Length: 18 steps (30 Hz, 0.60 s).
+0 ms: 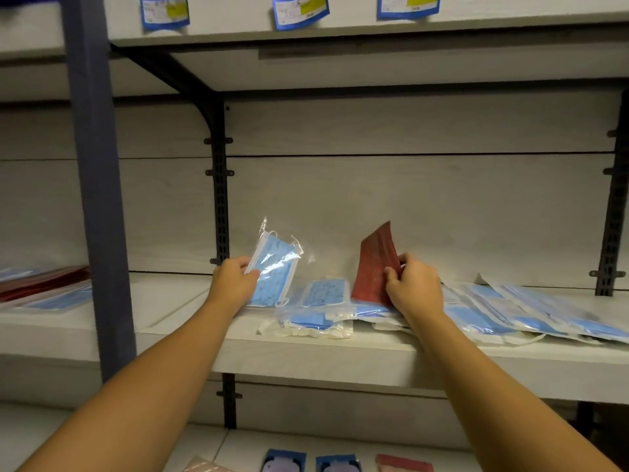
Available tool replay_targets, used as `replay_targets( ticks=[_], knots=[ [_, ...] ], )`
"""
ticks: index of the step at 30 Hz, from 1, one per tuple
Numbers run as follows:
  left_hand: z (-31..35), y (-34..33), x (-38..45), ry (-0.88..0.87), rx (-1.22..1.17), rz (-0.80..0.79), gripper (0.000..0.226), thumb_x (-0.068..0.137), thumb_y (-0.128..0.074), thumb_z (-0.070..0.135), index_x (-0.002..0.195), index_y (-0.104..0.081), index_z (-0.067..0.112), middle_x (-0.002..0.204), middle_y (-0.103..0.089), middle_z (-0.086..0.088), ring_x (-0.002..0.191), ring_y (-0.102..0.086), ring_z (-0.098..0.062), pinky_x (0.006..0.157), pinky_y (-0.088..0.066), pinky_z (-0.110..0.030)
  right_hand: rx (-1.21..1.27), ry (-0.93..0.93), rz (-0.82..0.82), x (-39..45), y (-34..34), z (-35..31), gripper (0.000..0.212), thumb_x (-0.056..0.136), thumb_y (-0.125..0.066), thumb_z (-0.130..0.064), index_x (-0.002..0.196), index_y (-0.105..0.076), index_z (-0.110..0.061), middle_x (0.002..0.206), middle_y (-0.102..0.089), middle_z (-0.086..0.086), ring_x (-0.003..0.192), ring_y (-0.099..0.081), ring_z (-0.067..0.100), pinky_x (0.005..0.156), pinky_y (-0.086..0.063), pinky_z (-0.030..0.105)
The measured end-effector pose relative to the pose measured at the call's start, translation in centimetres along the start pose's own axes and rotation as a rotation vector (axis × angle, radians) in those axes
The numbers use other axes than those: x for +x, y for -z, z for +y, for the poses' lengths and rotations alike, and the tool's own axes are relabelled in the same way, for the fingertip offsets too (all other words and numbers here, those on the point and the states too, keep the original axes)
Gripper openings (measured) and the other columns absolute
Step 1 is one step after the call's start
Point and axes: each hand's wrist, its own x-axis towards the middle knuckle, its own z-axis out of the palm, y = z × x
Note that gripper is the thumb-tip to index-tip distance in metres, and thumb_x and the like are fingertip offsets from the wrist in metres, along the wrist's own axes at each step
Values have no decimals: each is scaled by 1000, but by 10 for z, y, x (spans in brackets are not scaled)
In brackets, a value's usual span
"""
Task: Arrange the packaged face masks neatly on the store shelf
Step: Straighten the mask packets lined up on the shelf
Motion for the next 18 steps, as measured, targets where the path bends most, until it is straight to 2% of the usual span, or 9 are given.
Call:
replay_targets(
  ticks=[4, 7, 9, 11, 14, 17, 18],
  knots=[
    [9, 11, -11, -40, -14, 71, 10, 93, -59, 11, 89, -68, 15, 91, -69, -14, 86, -67, -34, 70, -56, -36, 172, 51, 75, 0, -2, -6, 18, 98, -60, -34, 110, -58, -21, 96, -70, 2, 85, -65, 26, 75, -56, 42],
    [17, 25, -23, -49, -67, 127, 11, 90, -61, 10, 89, -70, 16, 87, -71, -10, 82, -67, -31, 66, -55, -36, 473, 4, -20, 0, 5, -15, 13, 94, -69, -33, 99, -59, -27, 97, -71, -1, 86, -69, 24, 79, -59, 49],
    [24, 38, -32, -16, -128, 129, 14, 89, -63, 10, 85, -71, 19, 85, -72, -4, 79, -68, -26, 68, -57, -35, 725, -121, -98, -2, 12, -20, 14, 88, -76, -25, 91, -62, -28, 96, -73, 4, 85, -72, 26, 79, -61, 49],
    [30, 52, -40, 11, -172, 101, 15, 90, -65, 11, 82, -72, 21, 85, -73, -1, 80, -71, -21, 68, -60, -34, 856, -190, -146, -6, 21, -28, 16, 86, -78, -18, 90, -65, -25, 98, -73, 9, 86, -73, 28, 78, -61, 47],
    [41, 80, -49, 18, -184, 67, 11, 92, -68, 13, 86, -72, 21, 90, -72, 3, 83, -71, -14, 62, -60, -26, 932, -159, -185, -10, 31, -52, 16, 87, -77, -11, 87, -65, -21, 96, -71, 11, 80, -69, 24, 76, -59, 41],
    [48, 115, -58, 56, -270, 81, 11, 91, -71, 12, 87, -70, 22, 97, -72, 1, 90, -71, -17, 74, -63, -35, 921, -108, -281, -20, 39, -94, 7, 92, -71, -11, 93, -66, -16, 91, -70, 2, 79, -66, 14, 71, -56, 38],
    [50, 123, -61, 70, -320, 78, 14, 91, -72, 10, 85, -69, 23, 96, -72, 2, 90, -71, -17, 73, -63, -33, 912, -103, -304, -23, 41, -105, 7, 93, -70, -11, 98, -66, -13, 92, -69, 1, 80, -65, 13, 67, -53, 34]
  ],
)
